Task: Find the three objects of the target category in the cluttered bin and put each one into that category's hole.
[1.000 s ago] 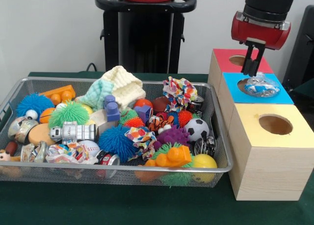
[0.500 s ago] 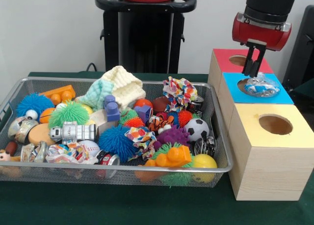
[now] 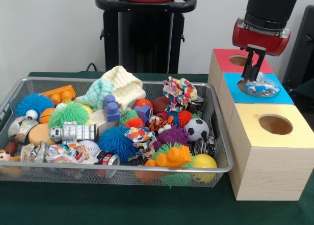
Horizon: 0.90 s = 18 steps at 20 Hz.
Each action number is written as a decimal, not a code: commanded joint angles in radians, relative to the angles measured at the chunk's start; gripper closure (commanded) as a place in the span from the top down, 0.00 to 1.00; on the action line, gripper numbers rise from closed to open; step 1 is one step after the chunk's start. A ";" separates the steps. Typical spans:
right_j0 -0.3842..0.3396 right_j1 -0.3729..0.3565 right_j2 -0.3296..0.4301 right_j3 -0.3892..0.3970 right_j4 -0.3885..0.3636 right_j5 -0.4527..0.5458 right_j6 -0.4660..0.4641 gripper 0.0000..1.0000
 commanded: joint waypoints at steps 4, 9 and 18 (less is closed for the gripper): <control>0.002 0.037 0.094 0.015 0.024 -0.035 0.203 0.00; 0.020 0.031 0.078 -0.007 0.024 0.008 0.220 0.00; 0.025 0.034 0.071 -0.042 0.031 0.045 0.224 0.00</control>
